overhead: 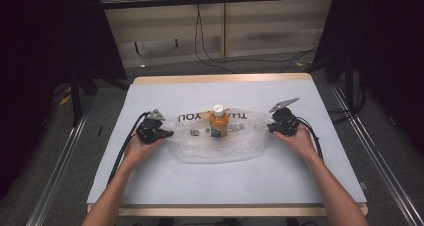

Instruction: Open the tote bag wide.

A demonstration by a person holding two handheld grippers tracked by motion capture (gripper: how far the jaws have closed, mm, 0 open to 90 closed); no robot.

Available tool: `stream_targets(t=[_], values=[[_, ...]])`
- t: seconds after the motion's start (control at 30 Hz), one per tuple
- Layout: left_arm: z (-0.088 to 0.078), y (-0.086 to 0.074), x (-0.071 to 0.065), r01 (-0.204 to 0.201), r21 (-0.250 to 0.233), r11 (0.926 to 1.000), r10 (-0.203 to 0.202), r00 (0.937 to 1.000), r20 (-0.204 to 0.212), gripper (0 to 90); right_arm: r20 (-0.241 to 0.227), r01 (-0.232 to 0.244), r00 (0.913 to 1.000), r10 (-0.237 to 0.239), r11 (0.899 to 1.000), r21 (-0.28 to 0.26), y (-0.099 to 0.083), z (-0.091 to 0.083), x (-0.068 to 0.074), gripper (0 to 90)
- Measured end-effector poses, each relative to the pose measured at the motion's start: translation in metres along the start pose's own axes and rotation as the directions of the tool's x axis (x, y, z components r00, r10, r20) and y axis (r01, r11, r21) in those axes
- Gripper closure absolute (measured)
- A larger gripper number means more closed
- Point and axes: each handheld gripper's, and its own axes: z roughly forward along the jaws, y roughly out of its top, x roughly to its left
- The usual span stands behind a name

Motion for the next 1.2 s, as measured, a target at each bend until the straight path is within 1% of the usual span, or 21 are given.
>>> stream_targets(t=[0.1, 0.2, 0.27, 0.3, 0.33, 0.4, 0.43, 0.5, 0.57, 0.67, 0.7, 0.73, 0.77, 0.8, 0.83, 0.9, 0.93, 0.97, 1.0, 1.1, 1.2], values=[[-0.002, -0.002, 0.001, 0.001, -0.001, 1.0, -0.001, 1.0, -0.001, 90.0, 0.017, 0.028, 0.9995, -0.029, 1.0, 0.005, -0.003, -0.003, 0.001, 90.0], [-0.003, -0.001, -0.001, -0.025, 0.019, 0.9995, 0.026, 0.9993, -0.028, 90.0, 0.031, 0.054, 0.998, -0.054, 0.998, 0.01, -0.007, -0.007, 0.001, 90.0], [-0.002, -0.001, 0.002, -0.015, 0.015, 0.9998, 0.015, 0.9998, -0.015, 90.0, 0.066, 0.088, 0.9937, -0.09, 0.996, 0.028, -0.007, -0.009, 0.004, 90.0], [-0.003, -0.002, 0.004, -0.007, 0.011, 0.9999, 0.008, 0.9999, -0.01, 90.0, 0.067, 0.102, 0.9924, -0.103, 0.994, 0.028, -0.008, -0.01, 0.004, 90.0], [-0.003, -0.001, 0.005, -0.011, 0.013, 0.9999, 0.011, 0.9995, -0.031, 90.0, 0.074, 0.097, 0.9922, -0.1, 0.995, 0.037, -0.008, -0.011, 0.004, 90.0], [-0.003, -0.003, 0.006, 0.001, 0.007, 1.0, 0.0, 0.9996, -0.028, 90.0, 0.084, 0.098, 0.9914, -0.101, 0.994, 0.038, -0.01, -0.013, 0.003, 90.0], [-0.004, -0.002, 0.005, -0.014, 0.02, 0.9997, 0.016, 0.9979, -0.062, 90.0, 0.074, 0.096, 0.9925, -0.097, 0.995, 0.028, -0.011, -0.013, 0.002, 90.0], [-0.005, -0.003, 0.006, -0.023, 0.018, 0.9996, 0.025, 0.997, -0.073, 90.0, 0.073, 0.085, 0.9935, -0.087, 0.996, 0.031, -0.013, -0.015, 0.0, 90.0], [-0.005, -0.006, 0.01, 0.016, -0.005, 0.9999, -0.016, 0.9989, -0.045, 90.0, 0.066, 0.073, 0.9951, -0.074, 0.997, 0.016, -0.016, -0.017, -0.004, 90.0], [-0.006, -0.007, 0.009, -0.005, -0.002, 1.0, 0.005, 0.9982, -0.06, 90.0, 0.086, 0.074, 0.9935, -0.075, 0.997, 0.019, -0.017, -0.018, -0.002, 90.0], [-0.006, -0.008, 0.01, 0.027, -0.016, 0.9995, -0.028, 0.9987, -0.043, 90.0, 0.09, 0.07, 0.9934, -0.071, 0.997, 0.021, -0.017, -0.018, -0.001, 90.0], [-0.006, -0.008, 0.01, 0.027, -0.016, 0.9995, -0.028, 0.9987, -0.043, 90.0, 0.09, 0.07, 0.9934, -0.071, 0.997, 0.021, -0.017, -0.018, -0.001, 90.0], [-0.006, -0.012, 0.013, 0.062, -0.047, 0.9969, -0.063, 0.998, -0.011, 90.0, 0.091, 0.066, 0.9936, -0.067, 0.998, 0.015, -0.017, -0.018, -0.001, 90.0], [-0.006, -0.013, 0.014, 0.075, -0.066, 0.995, -0.075, 0.9972, 0.001, 90.0, 0.069, 0.042, 0.9968, -0.041, 0.999, -0.011, -0.019, -0.018, -0.003, 90.0], [-0.007, -0.014, 0.014, 0.088, -0.086, 0.9925, -0.087, 0.9961, 0.014, 90.0, 0.058, 0.036, 0.9977, -0.035, 0.999, -0.017, -0.019, -0.017, -0.004, 90.0], [-0.009, -0.013, 0.013, 0.082, -0.095, 0.9921, -0.08, 0.9966, 0.019, 90.0, 0.025, 0.003, 0.9997, -0.002, 0.999, -0.049, -0.019, -0.019, -0.006, 90.0], [-0.012, -0.012, 0.012, 0.087, -0.115, 0.9896, -0.083, 0.996, 0.033, 90.0, 0.025, 0.003, 0.9997, -0.002, 0.999, -0.049, -0.019, -0.019, -0.006, 90.0], [-0.016, -0.01, 0.01, 0.078, -0.134, 0.9879, -0.073, 0.9965, 0.04, 90.0, 0.003, -0.016, 0.9999, 0.016, 0.996, -0.083, -0.018, -0.022, -0.007, 90.0], [-0.018, -0.01, 0.008, 0.08, -0.134, 0.9878, -0.075, 0.9963, 0.044, 90.0, -0.005, -0.025, 0.9997, 0.025, 0.995, -0.094, -0.017, -0.025, -0.007, 90.0], [-0.025, -0.011, 0.004, 0.073, -0.157, 0.9849, -0.067, 0.9967, 0.046, 90.0, -0.011, -0.033, 0.9994, 0.032, 0.991, -0.127, -0.015, -0.033, -0.005, 90.0], [-0.036, -0.013, 0.001, 0.084, -0.195, 0.9772, -0.071, 0.9946, 0.076, 90.0, -0.022, -0.031, 0.9994, 0.027, 0.986, -0.166, -0.013, -0.042, -0.001, 90.0]])
